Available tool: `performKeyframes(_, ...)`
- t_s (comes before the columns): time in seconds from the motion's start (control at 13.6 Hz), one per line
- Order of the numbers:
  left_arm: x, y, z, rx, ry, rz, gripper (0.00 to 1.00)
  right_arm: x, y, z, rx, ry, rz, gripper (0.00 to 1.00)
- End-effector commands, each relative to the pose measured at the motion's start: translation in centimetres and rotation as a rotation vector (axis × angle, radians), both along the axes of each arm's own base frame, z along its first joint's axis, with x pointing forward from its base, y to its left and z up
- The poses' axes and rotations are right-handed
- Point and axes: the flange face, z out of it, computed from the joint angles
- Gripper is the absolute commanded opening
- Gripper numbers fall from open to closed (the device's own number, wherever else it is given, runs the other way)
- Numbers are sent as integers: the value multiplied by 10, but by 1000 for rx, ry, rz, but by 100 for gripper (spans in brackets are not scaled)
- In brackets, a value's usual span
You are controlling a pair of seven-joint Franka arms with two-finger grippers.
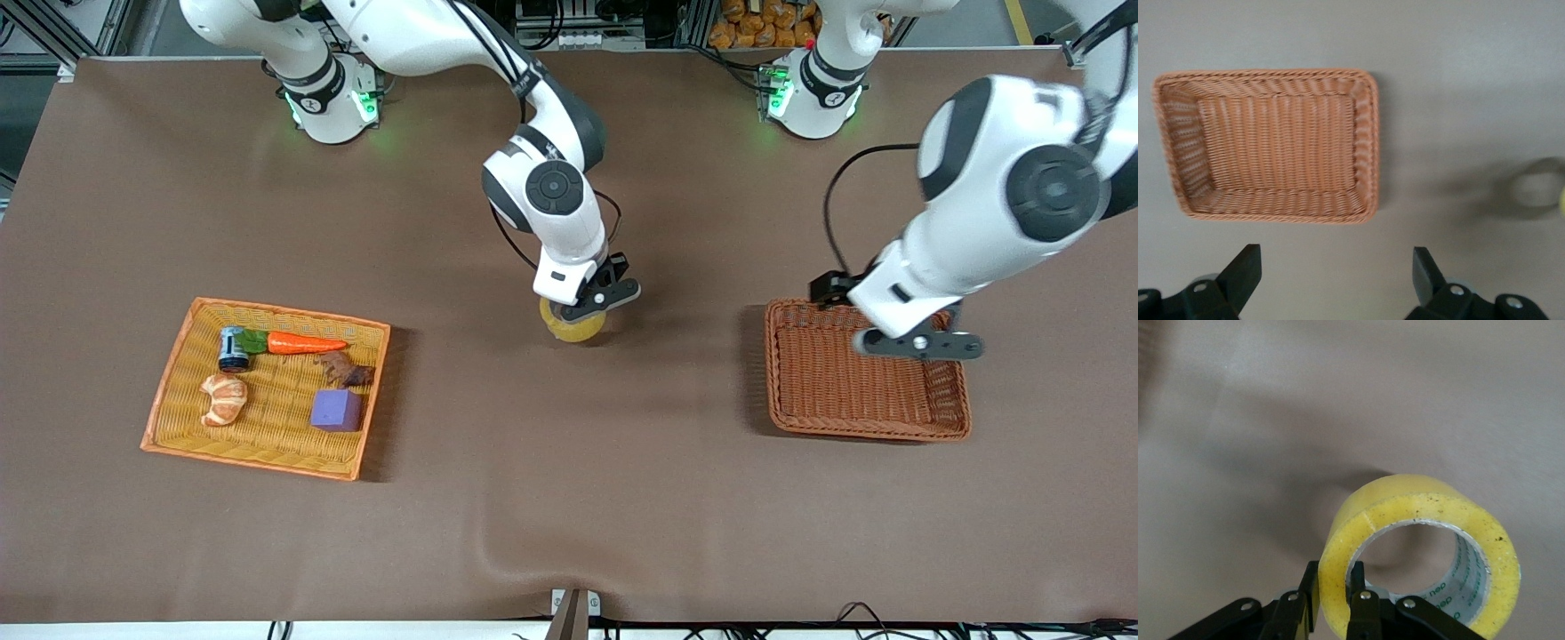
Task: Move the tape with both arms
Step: 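Carry the tape to mid-table with the right gripper while the left gripper approaches, then set the tape on the table and open the right gripper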
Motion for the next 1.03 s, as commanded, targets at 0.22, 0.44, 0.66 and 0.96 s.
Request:
performKeyframes(0.22, 15, -33, -32, -21, -51, 42, 100, -13, 24, -12, -4, -63, 35, 24)
performKeyframes(0.44, 12, -29, -53, -11, -29, 50, 100, 13, -4, 19, -16, -34, -9, 100)
performKeyframes(0.66, 10, -27, -71, -1, -24, 45, 100, 45, -62, 88, -53, 34, -74, 100)
performKeyframes(0.96, -5, -75, -102, -33, -45, -20, 100, 81, -154, 165, -87, 81, -185, 100)
